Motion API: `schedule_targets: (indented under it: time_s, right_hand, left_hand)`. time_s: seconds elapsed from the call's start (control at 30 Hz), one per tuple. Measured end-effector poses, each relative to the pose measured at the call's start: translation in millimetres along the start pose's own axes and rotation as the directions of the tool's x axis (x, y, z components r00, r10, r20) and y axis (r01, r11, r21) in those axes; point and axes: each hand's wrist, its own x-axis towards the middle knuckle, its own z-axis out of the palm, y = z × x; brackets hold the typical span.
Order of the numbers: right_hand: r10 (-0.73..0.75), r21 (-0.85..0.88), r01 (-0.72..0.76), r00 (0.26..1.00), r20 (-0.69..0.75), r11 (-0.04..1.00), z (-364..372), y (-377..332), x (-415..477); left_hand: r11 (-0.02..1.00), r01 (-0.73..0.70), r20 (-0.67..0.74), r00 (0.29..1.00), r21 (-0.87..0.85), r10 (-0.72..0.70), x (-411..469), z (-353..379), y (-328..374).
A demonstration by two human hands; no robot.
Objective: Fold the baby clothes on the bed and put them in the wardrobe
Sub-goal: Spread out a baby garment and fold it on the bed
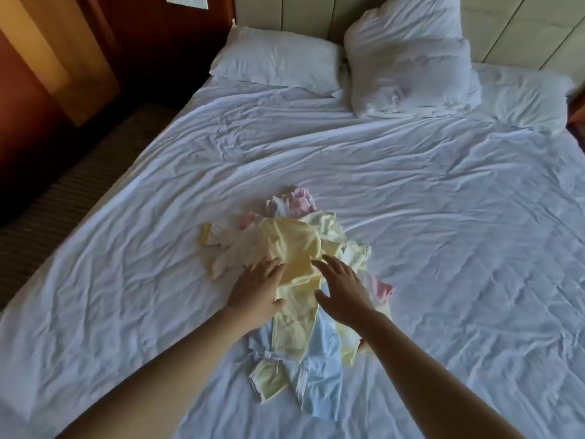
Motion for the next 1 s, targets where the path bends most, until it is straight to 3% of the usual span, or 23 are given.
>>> schedule_targets:
  time_s: [0.2, 0.5, 0.73, 0.87, 1.0]
  right_hand:
    - [0.011, 0.165, -0.018, 0.999, 0.041, 0.986, 49.3, 30.8, 36.6]
    - [0.116, 0.396, -0.008, 0.961, -0.251, 0.918, 94.7, 39.9, 35.3]
    - [-0.056, 0.273, 0.188, 0.902, -0.428, 0.943, 100.1, 30.1, -13.2]
    - [-0.080, 0.200, 0.208, 0.857, -0.510, 0.957, 107.2, 22.9, -60.9]
    - [-0.130, 0.157, 0.229, 0.872, -0.473, 0.961, 132.2, 21.9, -125.9]
  left_hand:
    - [0.994, 0.054, -0.057, 0.997, -0.096, -0.060, 30.3, 45.8, -6.1]
    - [0.962, -0.005, -0.446, 0.887, -0.274, -0.123, 41.6, 91.5, -22.8]
    - [0.899, -0.222, -0.612, 0.788, -0.377, -0.062, -10.0, 109.0, -9.1]
    - [0.891, -0.316, -0.718, 0.695, -0.325, -0.015, -40.5, 118.1, 3.7]
    - [0.895, -0.322, -0.758, 0.652, -0.310, -0.028, -106.8, 155.1, 22.8]
